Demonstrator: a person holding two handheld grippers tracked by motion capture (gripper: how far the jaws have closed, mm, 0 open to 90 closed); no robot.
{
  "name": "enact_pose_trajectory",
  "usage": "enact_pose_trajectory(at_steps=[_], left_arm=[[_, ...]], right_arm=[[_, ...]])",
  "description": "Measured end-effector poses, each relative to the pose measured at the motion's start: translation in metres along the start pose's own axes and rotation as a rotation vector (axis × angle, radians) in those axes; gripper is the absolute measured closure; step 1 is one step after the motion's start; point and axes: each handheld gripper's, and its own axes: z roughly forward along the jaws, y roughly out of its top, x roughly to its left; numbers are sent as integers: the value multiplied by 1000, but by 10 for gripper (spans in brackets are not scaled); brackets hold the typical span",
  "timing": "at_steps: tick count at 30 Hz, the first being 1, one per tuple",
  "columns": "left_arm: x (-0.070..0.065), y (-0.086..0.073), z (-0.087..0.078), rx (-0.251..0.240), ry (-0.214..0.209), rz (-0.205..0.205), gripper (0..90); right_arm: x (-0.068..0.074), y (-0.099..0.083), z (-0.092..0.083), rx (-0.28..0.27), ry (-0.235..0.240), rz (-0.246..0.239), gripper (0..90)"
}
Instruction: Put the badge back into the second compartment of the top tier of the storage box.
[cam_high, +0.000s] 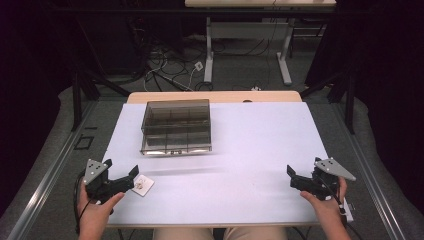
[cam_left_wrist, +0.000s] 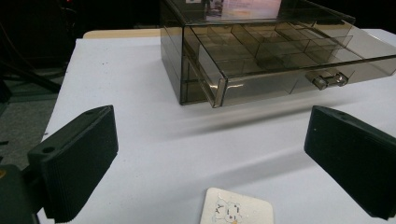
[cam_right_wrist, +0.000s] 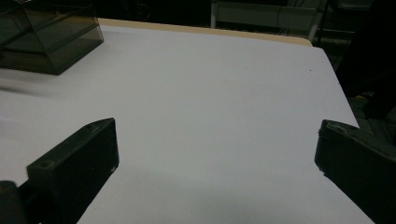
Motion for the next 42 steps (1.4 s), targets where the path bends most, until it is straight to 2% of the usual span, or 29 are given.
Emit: enact_pose_trajectory(at_steps=[7, 13, 15, 17, 19, 23, 24, 26, 38, 42], left_arm=[[-2, -1, 4, 12, -7, 16, 31], [-4, -2, 5, 38, -1, 50, 31], [-4, -2, 6, 58, 7, 61, 56], [-3, -2, 6, 72, 11, 73, 71], [-4, -3, 7, 79, 2, 72, 70], [-4, -5, 8, 106, -7, 99, 70], [-4, -5, 8, 106, -7, 99, 71], [-5, -5, 8, 109, -13, 95, 72], [-12, -6, 13, 173, -52, 124, 105], [-12, -6, 14, 189, -54, 123, 128]], right_arm=[[0, 0, 0, -12, 12, -1, 0], [1, -2, 4, 12, 28, 2, 0], [2, -4, 5, 23, 35, 22, 0], [2, -4, 7, 26, 39, 10, 0], [3, -5, 8, 24, 40, 7, 0], [5, -3, 6, 26, 41, 1, 0], [7, -3, 5, 40, 41, 26, 0], [7, -3, 7, 31, 46, -3, 0], [8, -4, 7, 39, 56, 13, 0], [8, -5, 8, 44, 61, 2, 0]])
